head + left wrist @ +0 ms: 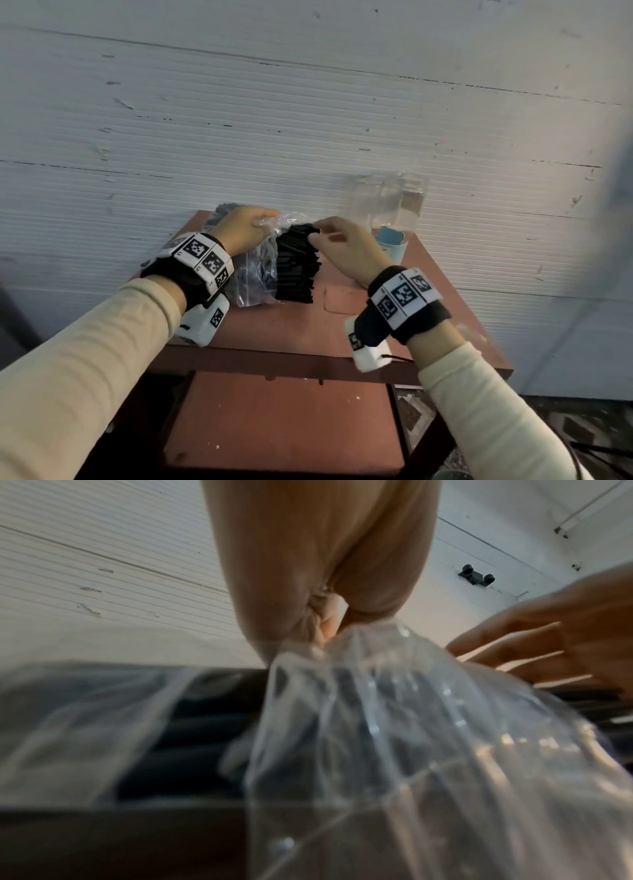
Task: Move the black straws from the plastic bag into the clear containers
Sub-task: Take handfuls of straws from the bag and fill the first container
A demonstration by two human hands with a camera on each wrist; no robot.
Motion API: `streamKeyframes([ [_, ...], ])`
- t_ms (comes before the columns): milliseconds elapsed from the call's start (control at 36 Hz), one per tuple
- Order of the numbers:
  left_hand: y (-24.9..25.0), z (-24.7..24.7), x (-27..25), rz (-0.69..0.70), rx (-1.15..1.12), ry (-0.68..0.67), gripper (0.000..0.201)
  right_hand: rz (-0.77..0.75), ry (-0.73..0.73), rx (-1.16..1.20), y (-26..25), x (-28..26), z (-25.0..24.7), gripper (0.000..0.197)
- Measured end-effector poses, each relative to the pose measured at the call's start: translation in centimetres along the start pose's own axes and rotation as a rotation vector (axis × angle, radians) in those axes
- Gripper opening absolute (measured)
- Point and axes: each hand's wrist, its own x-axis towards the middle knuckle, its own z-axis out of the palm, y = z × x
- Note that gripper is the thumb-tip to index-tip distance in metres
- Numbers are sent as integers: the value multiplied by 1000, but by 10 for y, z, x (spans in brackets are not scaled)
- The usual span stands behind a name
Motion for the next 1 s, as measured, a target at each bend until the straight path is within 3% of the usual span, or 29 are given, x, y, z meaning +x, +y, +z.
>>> streamKeyframes([
  [111,5,-2,-3,16,17,2,39,-26,-213,-58,-12,3,30,38],
  [278,8,0,-5,-12,10,49,31,-55,-184,-67,-9,2,37,28],
  [444,-3,2,-1,-32,-59,10,36,4,-148,-17,11,6,19,10],
  [555,-2,1,2,-32,-71,14,38,51,-131,82,11,7,18,23],
  [639,-5,3,6,-30,-73,1,39,68,-203,70,8,8,29,34],
  [805,-12,3,9,-1,-93,-11,37,-2,-108,79,19,7,24,17],
  [1000,-17,5,11,35,-90,-31,40,95,-139,258,37,-4,1,18],
])
